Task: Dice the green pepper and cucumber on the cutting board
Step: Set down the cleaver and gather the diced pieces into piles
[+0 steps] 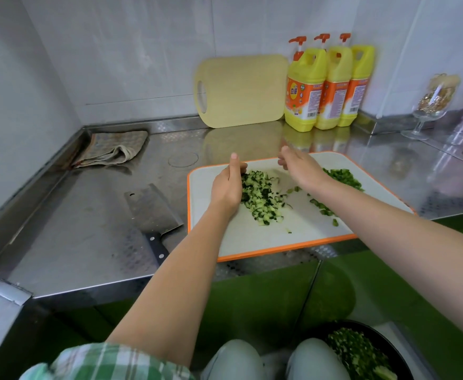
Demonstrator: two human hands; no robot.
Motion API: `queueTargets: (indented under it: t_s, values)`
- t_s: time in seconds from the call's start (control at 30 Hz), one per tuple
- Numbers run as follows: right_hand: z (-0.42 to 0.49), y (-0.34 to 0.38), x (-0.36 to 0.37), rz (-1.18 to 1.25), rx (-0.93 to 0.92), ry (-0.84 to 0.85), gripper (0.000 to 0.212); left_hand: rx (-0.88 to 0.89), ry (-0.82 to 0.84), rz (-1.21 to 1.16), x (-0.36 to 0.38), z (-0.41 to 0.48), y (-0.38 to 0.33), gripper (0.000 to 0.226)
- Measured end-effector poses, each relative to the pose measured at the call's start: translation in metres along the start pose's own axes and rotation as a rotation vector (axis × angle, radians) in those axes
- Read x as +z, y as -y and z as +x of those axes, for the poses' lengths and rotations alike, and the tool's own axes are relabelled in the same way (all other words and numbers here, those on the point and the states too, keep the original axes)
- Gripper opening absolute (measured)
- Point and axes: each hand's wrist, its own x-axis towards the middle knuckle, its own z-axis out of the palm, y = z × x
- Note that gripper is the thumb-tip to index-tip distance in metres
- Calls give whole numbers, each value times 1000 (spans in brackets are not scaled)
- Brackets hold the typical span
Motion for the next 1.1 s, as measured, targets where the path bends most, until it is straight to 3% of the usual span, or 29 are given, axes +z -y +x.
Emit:
queueTargets:
  t_s: [0.1, 0.23, 0.4, 0.57, 0.77, 0.9, 0.97, 1.1]
  values:
    - [-1, -3, -8, -68, 25, 20, 49, 4, 6, 26, 0, -1, 0, 66]
    - [-9, -1, 3, -171, 23, 212, 48, 25, 10, 65, 0, -4, -2, 62]
    - [-6, -1, -13, -268, -11, 109, 37, 65, 23, 114, -1, -7, -4, 52]
    - [-14, -9, -20, -491, -62, 198, 15, 264, 13, 309, 0, -3, -3, 27]
    - [-14, -20, -25, -714, -103, 26, 26, 462, 56, 524, 10, -2, -30, 17]
    - [-12, -25, -27, -762, -101, -62, 25, 512, 286, 747, 27, -5, -44, 14]
    - [-13, -26, -27, -744, -136, -86, 23, 506, 344, 929, 41, -11, -45, 14]
    - [-18, -24, -27, -531, -206, -88, 19, 491, 249, 1052, 40, -13, -43, 9]
